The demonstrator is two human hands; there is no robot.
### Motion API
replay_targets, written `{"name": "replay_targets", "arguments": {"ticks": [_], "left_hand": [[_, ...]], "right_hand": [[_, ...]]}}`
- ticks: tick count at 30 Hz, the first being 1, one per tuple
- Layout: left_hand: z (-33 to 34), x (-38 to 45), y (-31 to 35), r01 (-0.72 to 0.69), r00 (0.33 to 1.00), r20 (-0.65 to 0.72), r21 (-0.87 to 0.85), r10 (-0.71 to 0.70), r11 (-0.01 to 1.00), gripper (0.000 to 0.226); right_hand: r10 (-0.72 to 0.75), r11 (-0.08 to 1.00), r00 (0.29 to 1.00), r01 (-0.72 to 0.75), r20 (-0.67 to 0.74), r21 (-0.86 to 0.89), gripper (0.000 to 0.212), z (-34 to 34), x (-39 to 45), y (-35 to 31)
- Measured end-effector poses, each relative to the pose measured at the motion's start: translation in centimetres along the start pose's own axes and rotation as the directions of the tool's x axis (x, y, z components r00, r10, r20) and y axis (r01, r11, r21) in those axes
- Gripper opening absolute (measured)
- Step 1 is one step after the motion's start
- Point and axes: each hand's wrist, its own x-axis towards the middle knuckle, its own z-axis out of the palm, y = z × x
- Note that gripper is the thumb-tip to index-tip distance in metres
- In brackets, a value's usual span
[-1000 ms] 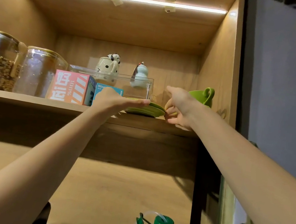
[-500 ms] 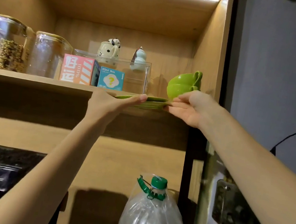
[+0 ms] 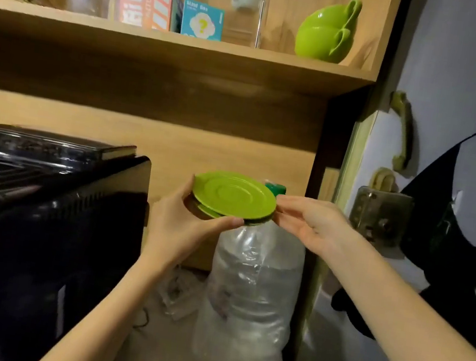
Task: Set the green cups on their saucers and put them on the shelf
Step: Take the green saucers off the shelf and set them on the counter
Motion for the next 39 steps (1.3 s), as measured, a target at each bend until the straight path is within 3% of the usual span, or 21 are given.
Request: {"name": "replay_targets", "arguments": {"ticks": [4,9,18,23,27,30,34,36,39], "left_hand": [[-0.2,-4.9,-4.2,0.082,0.995,0.065,-0.009,-0.081,0.997,0.123],[-0.6,-12.1,-9.5,0.180,0.974,0.131,0.036,-0.183,0.983,0.126],[-0.8,-20.8,-17.9,0.389,0.848,0.313,0.180,-0.428,0.903,0.137],[-0.6,-23.2,-21.0,0.394,0.816,0.328,0.285,-0.475,0.874,0.123],[-0.4,-23.4,-23.0,0.396,0.801,0.329,0.334,-0.500,0.855,0.123],[-0.3,-23.1,-24.5,0.417,0.794,0.317,0.335,-0.518,0.845,0.115],[-0.1,-22.8,-26.1,0.439,0.781,0.298,0.364,-0.549,0.821,0.108],[0.0,-22.6,-26.7,0.462,0.765,0.287,0.381,-0.577,0.801,0.108],[-0.2,-22.7,-27.5,0.451,0.751,0.300,0.416,-0.588,0.789,0.112]], "right_hand": [[0.104,0.995,0.995,-0.104,0.005,0.006,0.023,-2.2,-1.2,6.1],[0.229,0.973,0.973,-0.229,0.001,-0.021,0.034,-4.3,-3.3,13.6],[0.481,0.863,0.870,-0.492,-0.106,-0.114,0.040,-7.0,-4.5,26.4],[0.549,0.810,0.823,-0.567,-0.148,-0.151,0.037,-8.0,-3.7,32.2],[0.583,0.780,0.786,-0.612,-0.205,-0.132,0.011,-7.9,-2.7,34.9],[0.585,0.774,0.782,-0.617,-0.215,-0.140,0.019,-7.6,-1.3,36.4],[0.581,0.761,0.782,-0.620,-0.225,-0.191,0.007,-7.0,0.4,37.7],[0.594,0.742,0.774,-0.633,-0.221,-0.222,0.022,-6.9,1.1,38.1],[0.600,0.719,0.770,-0.638,-0.216,-0.278,0.027,-6.6,1.6,38.3]]}}
